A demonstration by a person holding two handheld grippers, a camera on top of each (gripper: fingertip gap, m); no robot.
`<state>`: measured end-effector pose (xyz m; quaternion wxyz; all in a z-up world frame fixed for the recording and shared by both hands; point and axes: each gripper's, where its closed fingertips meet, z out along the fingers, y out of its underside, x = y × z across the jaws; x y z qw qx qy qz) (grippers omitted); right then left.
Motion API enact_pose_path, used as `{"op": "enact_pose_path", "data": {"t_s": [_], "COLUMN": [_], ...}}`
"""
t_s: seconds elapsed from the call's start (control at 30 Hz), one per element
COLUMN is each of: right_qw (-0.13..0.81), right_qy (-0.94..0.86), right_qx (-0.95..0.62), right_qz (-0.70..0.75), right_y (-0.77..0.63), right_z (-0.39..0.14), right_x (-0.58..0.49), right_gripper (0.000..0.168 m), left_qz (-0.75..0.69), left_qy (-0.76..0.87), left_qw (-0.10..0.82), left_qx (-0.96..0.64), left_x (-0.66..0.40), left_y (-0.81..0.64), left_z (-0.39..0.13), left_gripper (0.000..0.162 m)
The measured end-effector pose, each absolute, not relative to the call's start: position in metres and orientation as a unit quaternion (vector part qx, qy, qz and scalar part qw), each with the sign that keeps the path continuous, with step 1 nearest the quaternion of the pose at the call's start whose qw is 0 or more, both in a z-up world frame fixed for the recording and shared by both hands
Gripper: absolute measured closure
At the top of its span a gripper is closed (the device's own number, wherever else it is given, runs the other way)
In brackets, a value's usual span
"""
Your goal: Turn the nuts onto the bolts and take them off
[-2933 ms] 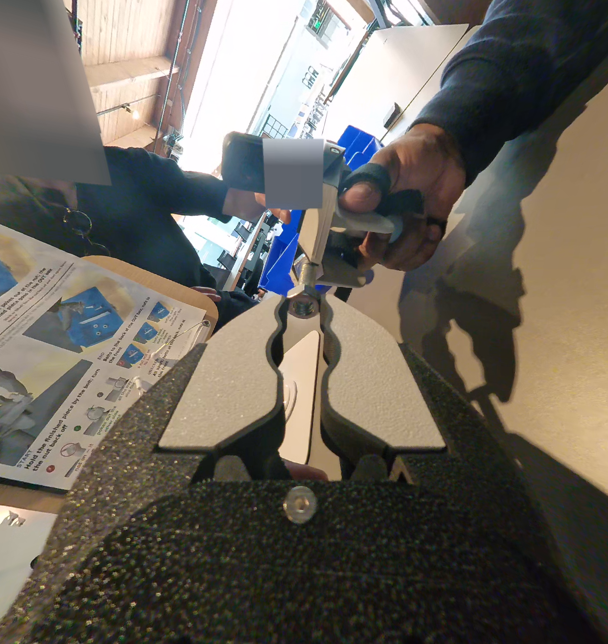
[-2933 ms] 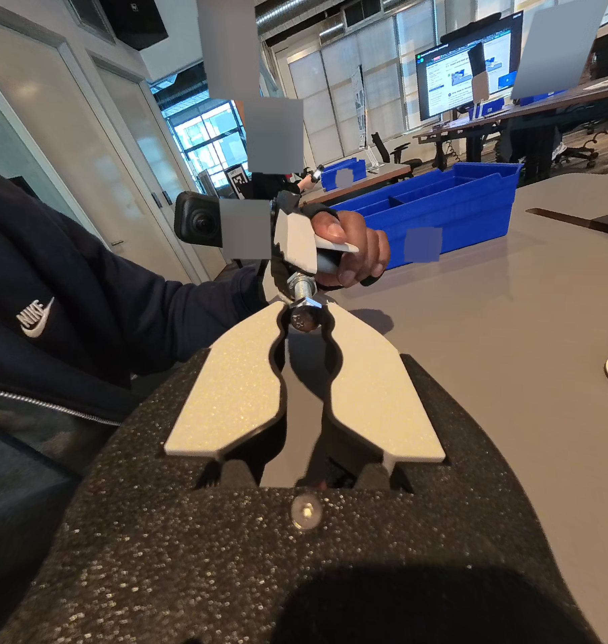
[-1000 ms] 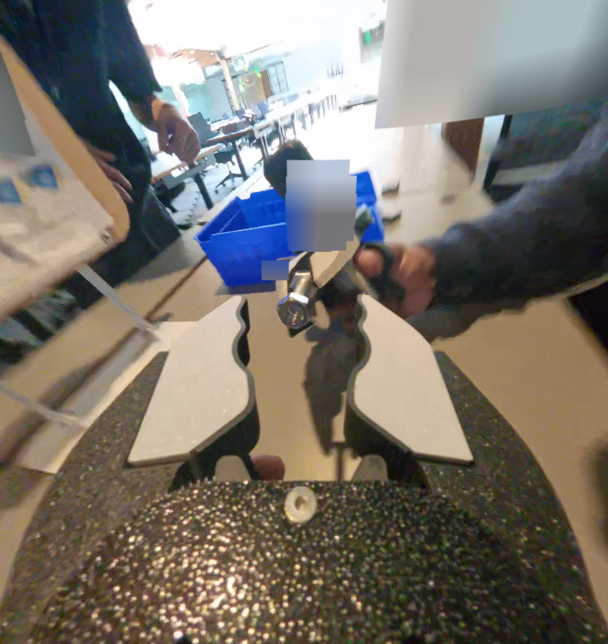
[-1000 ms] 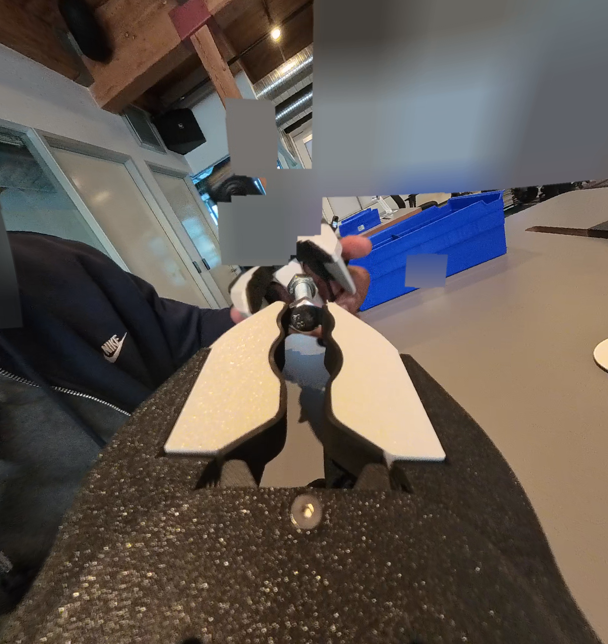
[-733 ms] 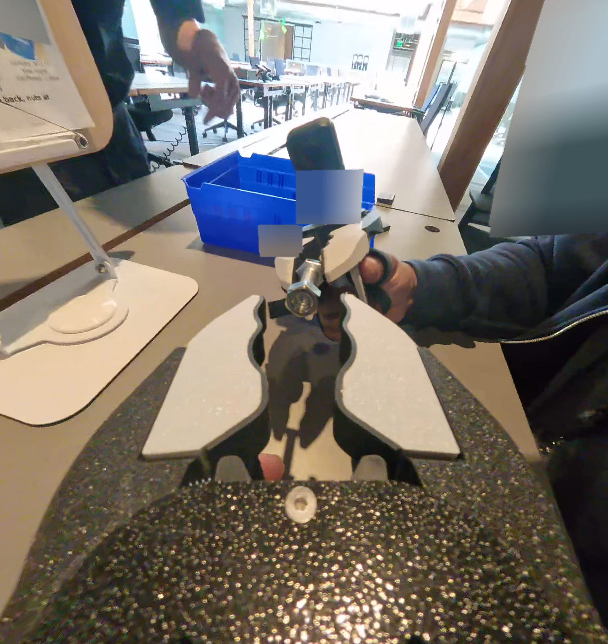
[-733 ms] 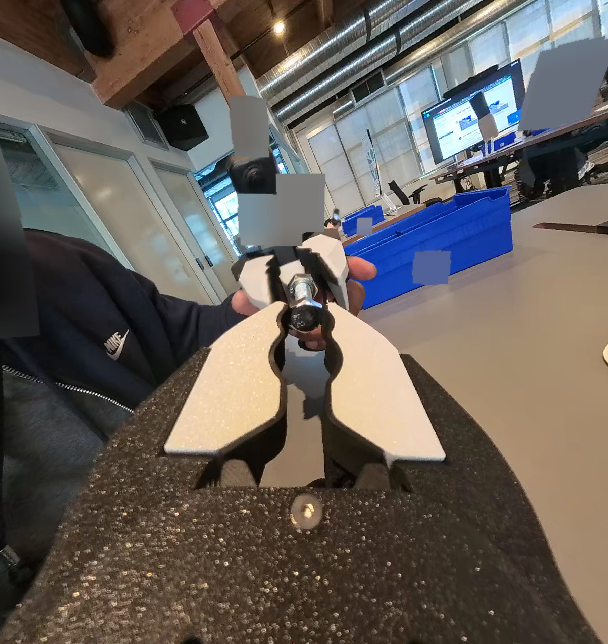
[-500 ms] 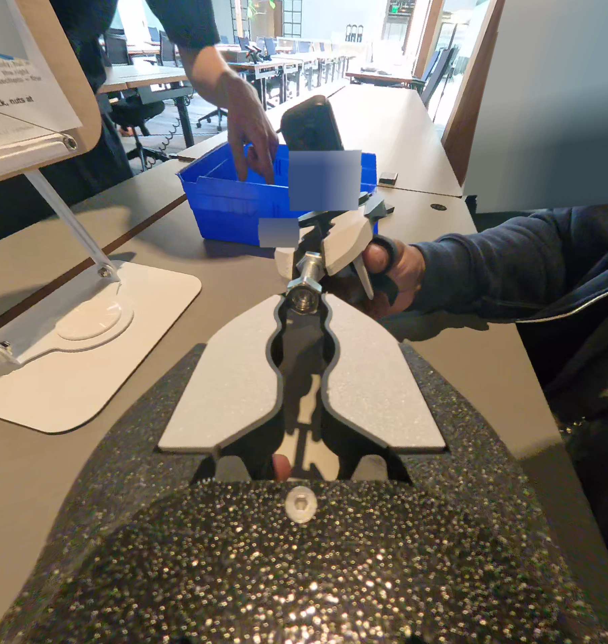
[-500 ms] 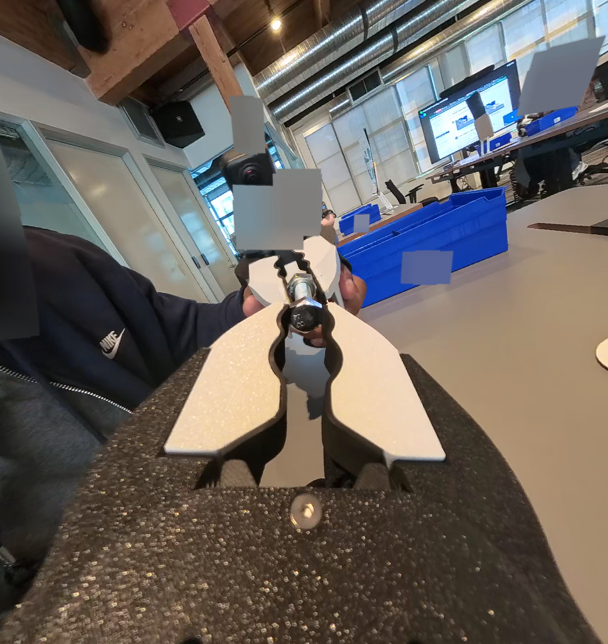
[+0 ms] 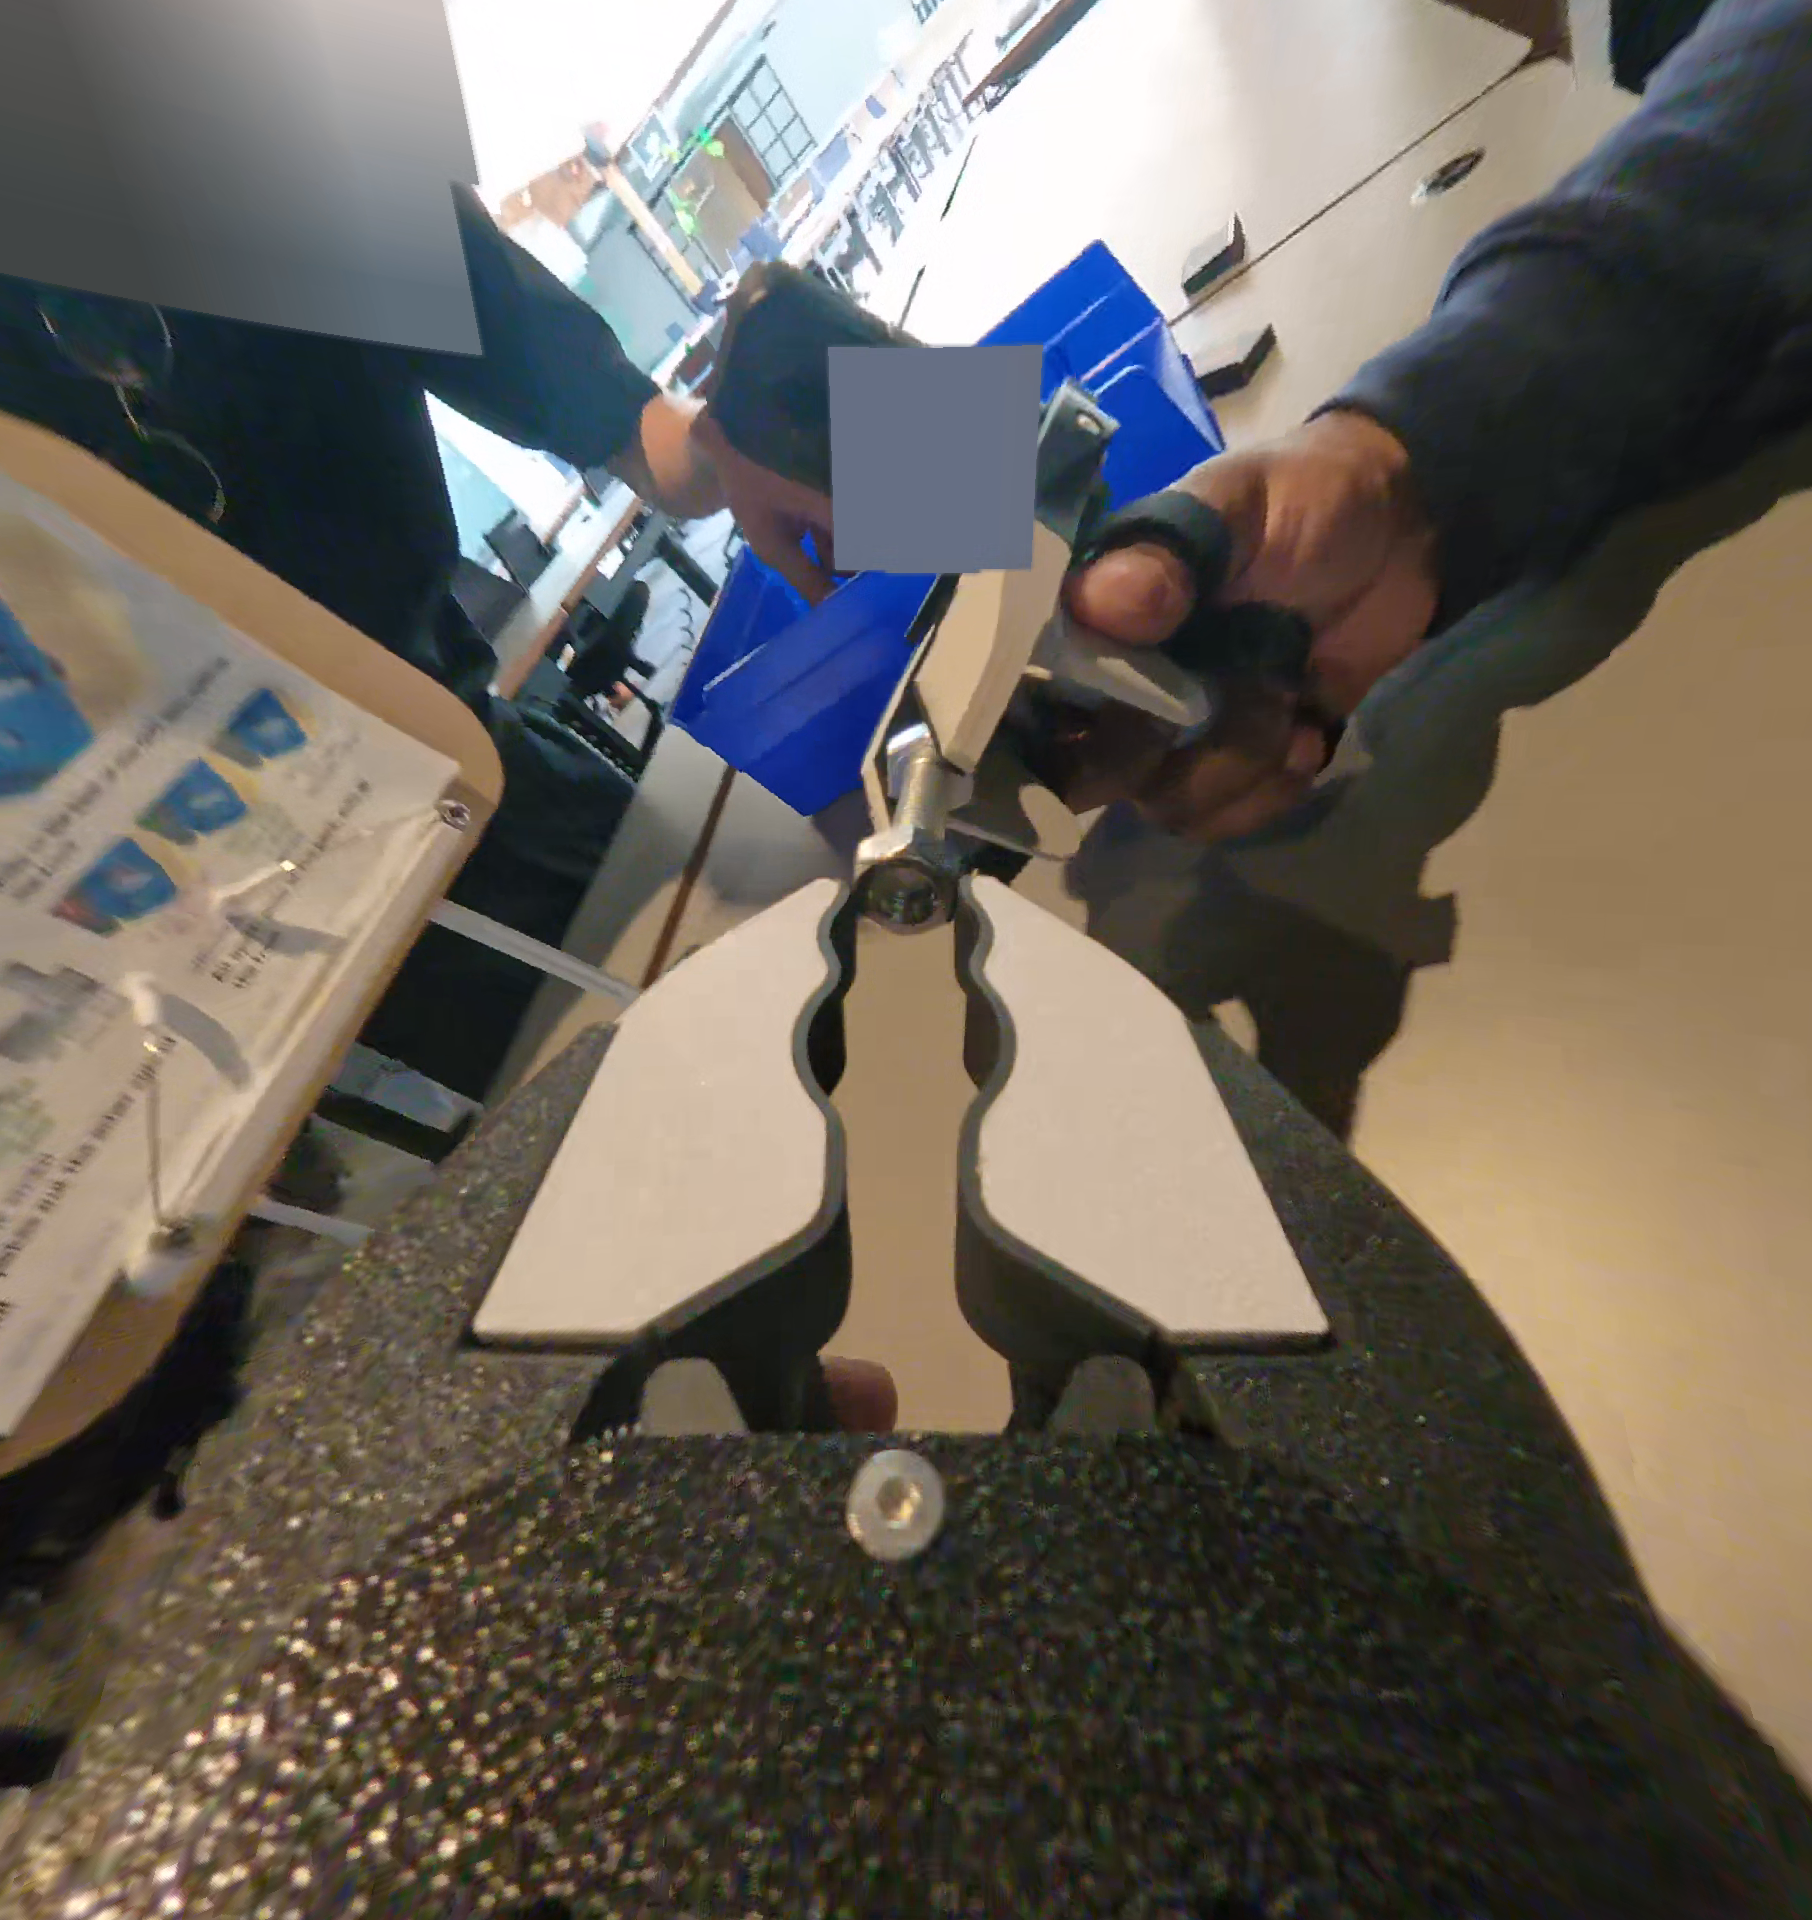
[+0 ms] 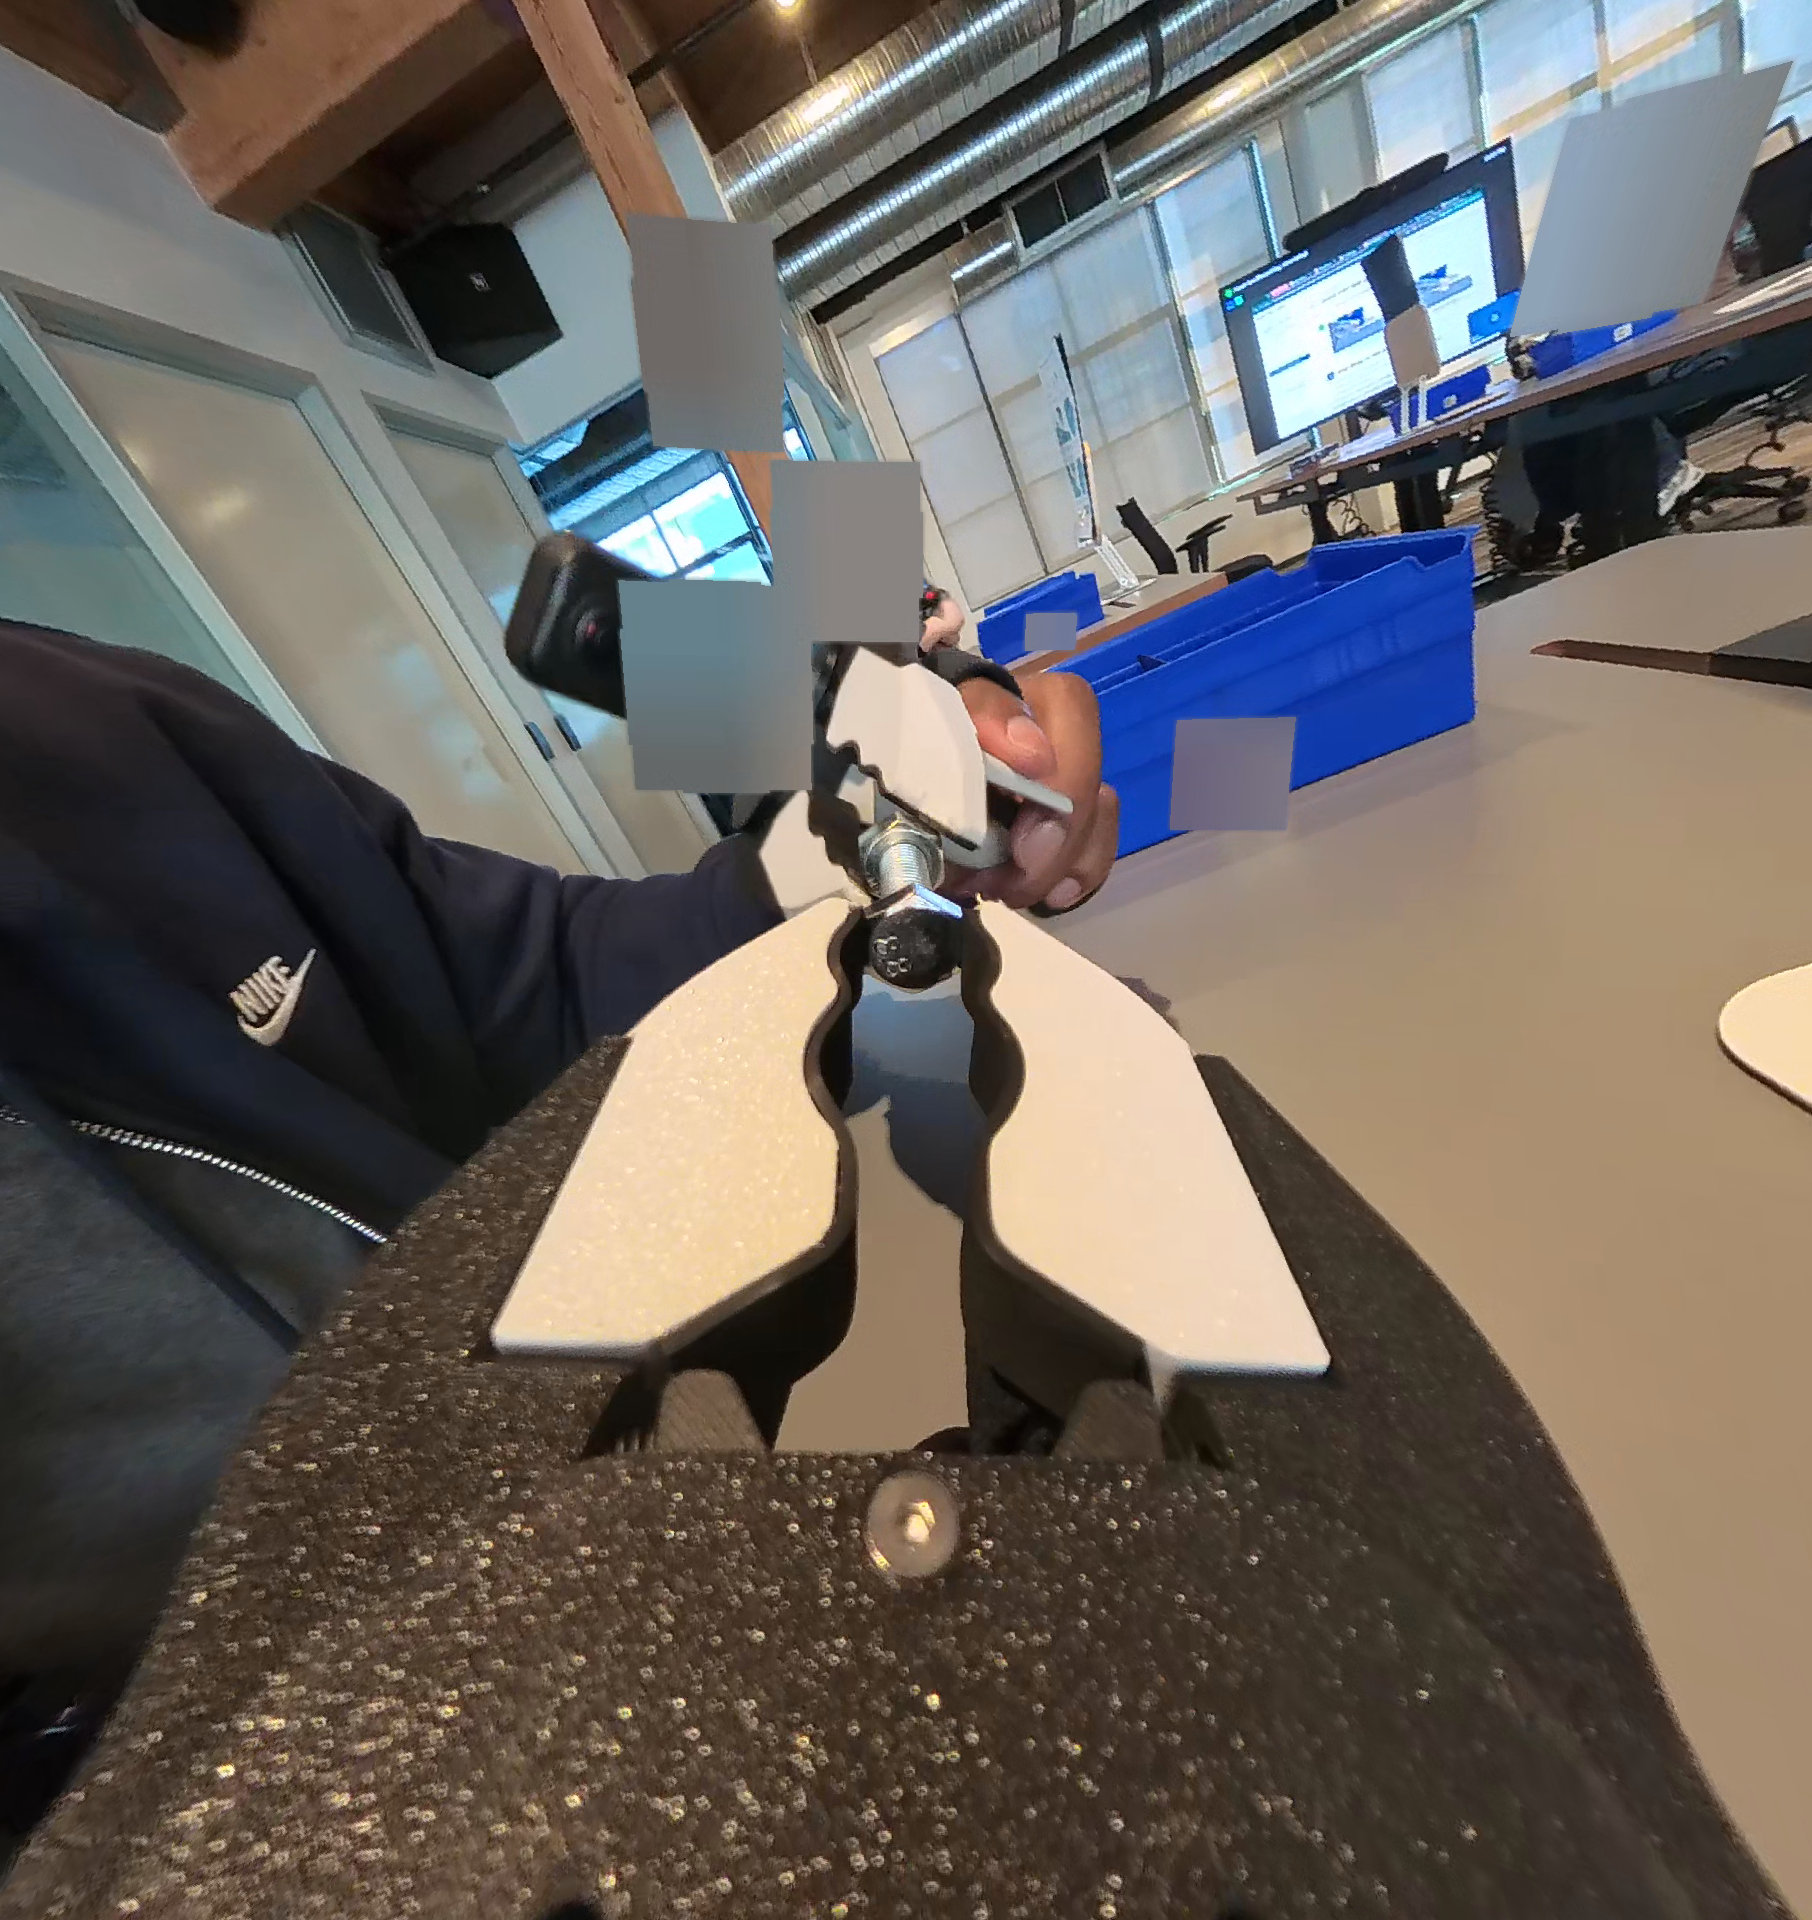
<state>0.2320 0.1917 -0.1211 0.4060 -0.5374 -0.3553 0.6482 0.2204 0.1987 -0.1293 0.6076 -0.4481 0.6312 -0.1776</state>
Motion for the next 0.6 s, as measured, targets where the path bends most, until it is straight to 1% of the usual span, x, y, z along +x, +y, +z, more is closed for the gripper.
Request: {"op": "enact_pose_path", "data": {"t_s": [0.2, 0.23, 0.3, 0.4, 0.6], "right_qw": [0.418, 0.419, 0.420, 0.424, 0.434], "right_qy": [-0.360, -0.360, -0.357, -0.350, -0.342], "right_qx": [-0.541, -0.542, -0.541, -0.539, -0.537], "right_qz": [0.635, 0.633, 0.635, 0.638, 0.638], "right_y": [0.1929, 0.1932, 0.1938, 0.1955, 0.1985], "right_z": [-0.1194, -0.1194, -0.1183, -0.1155, -0.1112], "right_x": [0.2334, 0.2335, 0.2342, 0.2369, 0.2412], "right_gripper": [0.152, 0.152, 0.152, 0.152, 0.152], "left_qz": [-0.188, -0.199, -0.228, -0.250, -0.282], "left_qy": [0.628, 0.625, 0.612, 0.595, 0.566], "left_qw": [0.625, 0.625, 0.621, 0.617, 0.614], "left_qx": [-0.424, -0.424, -0.434, -0.450, -0.472], "left_x": [0.2231, 0.2239, 0.2258, 0.2274, 0.2289], "left_y": [0.1992, 0.1983, 0.1975, 0.1991, 0.1993], "left_z": [-0.1264, -0.1255, -0.1236, -0.1231, -0.1228], "left_gripper": [0.143, 0.141, 0.129, 0.118, 0.109]}}
